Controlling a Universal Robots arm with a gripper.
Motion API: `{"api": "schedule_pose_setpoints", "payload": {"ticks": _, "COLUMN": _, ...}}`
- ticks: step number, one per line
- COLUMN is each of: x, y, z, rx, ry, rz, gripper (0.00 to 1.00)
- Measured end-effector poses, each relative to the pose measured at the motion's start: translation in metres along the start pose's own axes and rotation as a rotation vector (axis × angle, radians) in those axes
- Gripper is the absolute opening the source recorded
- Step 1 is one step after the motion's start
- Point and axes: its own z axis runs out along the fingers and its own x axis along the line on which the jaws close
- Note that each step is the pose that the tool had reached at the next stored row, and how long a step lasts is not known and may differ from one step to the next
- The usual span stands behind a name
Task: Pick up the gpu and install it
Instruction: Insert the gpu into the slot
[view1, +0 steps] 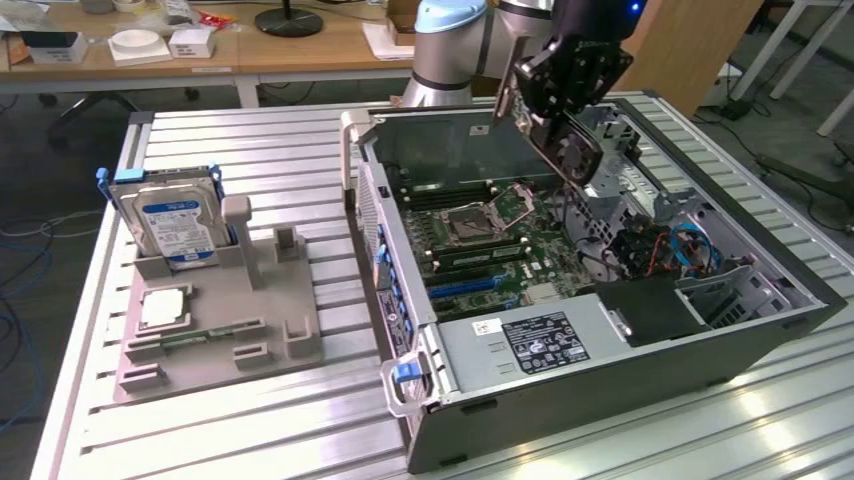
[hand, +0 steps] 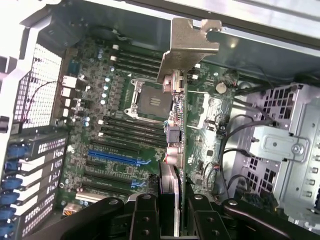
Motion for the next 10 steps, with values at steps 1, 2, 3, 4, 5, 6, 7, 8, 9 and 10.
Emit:
{"api": "schedule_pose_setpoints", "payload": {"ticks": 1, "x": 0.0000, "y": 0.0000, "z": 0.0000, "rx": -0.0003, "ry": 0.0004, "rz": -0.012, "gripper": 0.27}}
{"api": "schedule_pose_setpoints", "payload": {"ticks": 2, "x": 0.0000, "y": 0.0000, "z": 0.0000, "rx": -0.0006, "ry": 0.0007, "rz": -0.023, "gripper": 0.27}}
{"api": "schedule_pose_setpoints", "payload": {"ticks": 3, "x": 0.0000, "y": 0.0000, "z": 0.0000, "rx": -0.0009, "ry": 0.0010, "rz": -0.034, "gripper": 0.27}}
{"api": "schedule_pose_setpoints", "payload": {"ticks": 4, "x": 0.0000, "y": 0.0000, "z": 0.0000, "rx": -0.0011, "ry": 0.0013, "rz": -0.044, "gripper": 0.27}}
{"api": "schedule_pose_setpoints", "payload": {"ticks": 5, "x": 0.0000, "y": 0.0000, "z": 0.0000, "rx": -0.0013, "ry": 0.0016, "rz": -0.053, "gripper": 0.27}}
{"api": "schedule_pose_setpoints", "payload": {"ticks": 6, "x": 0.0000, "y": 0.0000, "z": 0.0000, "rx": -0.0016, "ry": 0.0019, "rz": -0.062, "gripper": 0.27}}
{"api": "schedule_pose_setpoints", "payload": {"ticks": 7, "x": 0.0000, "y": 0.0000, "z": 0.0000, "rx": -0.0019, "ry": 0.0022, "rz": -0.072, "gripper": 0.27}}
{"api": "schedule_pose_setpoints", "payload": {"ticks": 8, "x": 0.0000, "y": -0.0001, "z": 0.0000, "rx": -0.0022, "ry": 0.0025, "rz": -0.082, "gripper": 0.27}}
{"api": "schedule_pose_setpoints", "payload": {"ticks": 9, "x": 0.0000, "y": -0.0001, "z": 0.0000, "rx": -0.0024, "ry": 0.0028, "rz": -0.093, "gripper": 0.27}}
{"api": "schedule_pose_setpoints", "payload": {"ticks": 10, "x": 0.0000, "y": -0.0001, "z": 0.0000, "rx": -0.0027, "ry": 0.0031, "rz": -0.102, "gripper": 0.27}}
